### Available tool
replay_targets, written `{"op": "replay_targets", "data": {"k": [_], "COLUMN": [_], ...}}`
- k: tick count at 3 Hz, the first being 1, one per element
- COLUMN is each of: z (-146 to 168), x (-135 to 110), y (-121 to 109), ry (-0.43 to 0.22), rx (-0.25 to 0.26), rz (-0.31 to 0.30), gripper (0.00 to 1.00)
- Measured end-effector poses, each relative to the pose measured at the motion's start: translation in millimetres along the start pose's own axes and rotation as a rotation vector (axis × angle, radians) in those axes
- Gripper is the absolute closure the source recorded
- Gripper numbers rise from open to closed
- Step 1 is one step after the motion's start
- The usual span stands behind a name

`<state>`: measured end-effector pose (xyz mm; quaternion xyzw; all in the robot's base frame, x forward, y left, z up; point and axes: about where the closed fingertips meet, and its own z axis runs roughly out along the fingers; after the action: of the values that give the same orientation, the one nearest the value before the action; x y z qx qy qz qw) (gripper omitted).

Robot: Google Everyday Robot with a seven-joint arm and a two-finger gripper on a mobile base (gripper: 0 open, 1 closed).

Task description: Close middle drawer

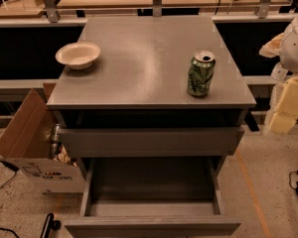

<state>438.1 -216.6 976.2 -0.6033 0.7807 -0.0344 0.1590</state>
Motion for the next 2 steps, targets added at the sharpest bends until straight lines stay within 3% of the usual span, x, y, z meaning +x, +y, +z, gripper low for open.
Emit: {"op": "replay_targets", "data": {"k": [1, 2], "z": [0, 21], "x": [0, 7], "y": [0, 8], "ry": [0.000, -0.041], "rx": [0.000, 0.003], "rz": [0.000, -0.012], "gripper": [0.00, 0.00]}}
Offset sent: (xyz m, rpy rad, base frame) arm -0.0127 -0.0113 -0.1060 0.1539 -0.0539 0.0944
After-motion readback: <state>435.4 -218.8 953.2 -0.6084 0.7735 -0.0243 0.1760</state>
